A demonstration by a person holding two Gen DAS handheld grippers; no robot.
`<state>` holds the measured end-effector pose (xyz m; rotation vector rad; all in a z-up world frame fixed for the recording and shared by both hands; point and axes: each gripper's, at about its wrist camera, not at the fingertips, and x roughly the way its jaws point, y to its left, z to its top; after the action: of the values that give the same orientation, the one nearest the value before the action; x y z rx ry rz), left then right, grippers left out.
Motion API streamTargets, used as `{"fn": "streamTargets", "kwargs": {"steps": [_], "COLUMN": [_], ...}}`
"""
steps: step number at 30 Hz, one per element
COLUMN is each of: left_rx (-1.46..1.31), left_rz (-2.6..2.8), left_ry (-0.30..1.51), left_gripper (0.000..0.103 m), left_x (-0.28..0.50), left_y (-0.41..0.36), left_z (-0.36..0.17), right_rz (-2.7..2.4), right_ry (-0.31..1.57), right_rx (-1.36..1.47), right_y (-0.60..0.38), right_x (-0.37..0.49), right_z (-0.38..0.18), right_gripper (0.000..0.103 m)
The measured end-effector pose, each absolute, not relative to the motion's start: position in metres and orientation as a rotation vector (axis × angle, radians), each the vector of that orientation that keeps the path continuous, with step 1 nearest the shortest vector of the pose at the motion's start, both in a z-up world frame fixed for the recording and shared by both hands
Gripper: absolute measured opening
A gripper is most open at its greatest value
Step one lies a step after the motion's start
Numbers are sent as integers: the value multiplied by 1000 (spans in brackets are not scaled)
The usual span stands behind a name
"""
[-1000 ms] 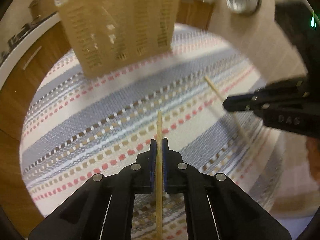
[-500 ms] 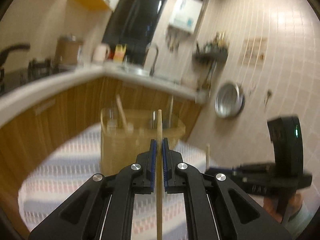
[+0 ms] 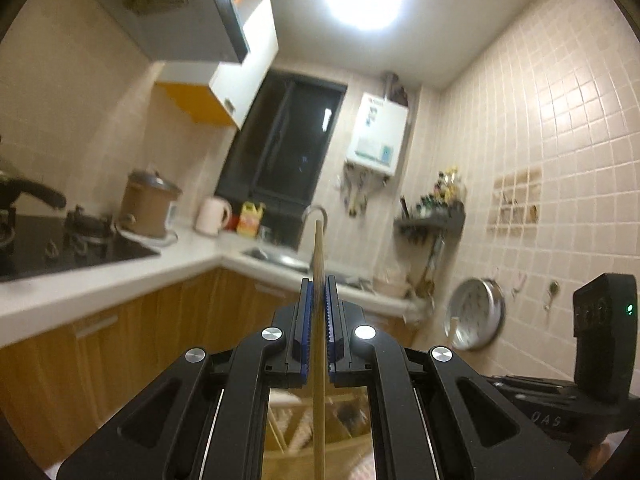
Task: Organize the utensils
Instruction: 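Lift both chopsticks and carry them over the beige caddy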
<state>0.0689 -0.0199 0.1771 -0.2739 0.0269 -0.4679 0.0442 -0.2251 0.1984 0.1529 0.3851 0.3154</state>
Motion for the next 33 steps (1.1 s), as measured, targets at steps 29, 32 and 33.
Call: {"fn": "streamTargets", "kwargs": {"steps": [29,32,33], "left_rx": [-252,-251,-255], "left_rz": [-354,-379,-382], "left_ry": [89,116,120], "left_gripper": [5,5,5], "left_x": [148,149,148], "left_y": [-18,-17,-15], "left_z": [106,103,103], "right_rz": [281,280,285], "right_ry": [235,264,273], "right_rx": [101,109,116], "right_y": [-197,-198,-199], "right_x": [127,127,126], "right_z": [131,128,127], "right_gripper": [5,7,14]}}
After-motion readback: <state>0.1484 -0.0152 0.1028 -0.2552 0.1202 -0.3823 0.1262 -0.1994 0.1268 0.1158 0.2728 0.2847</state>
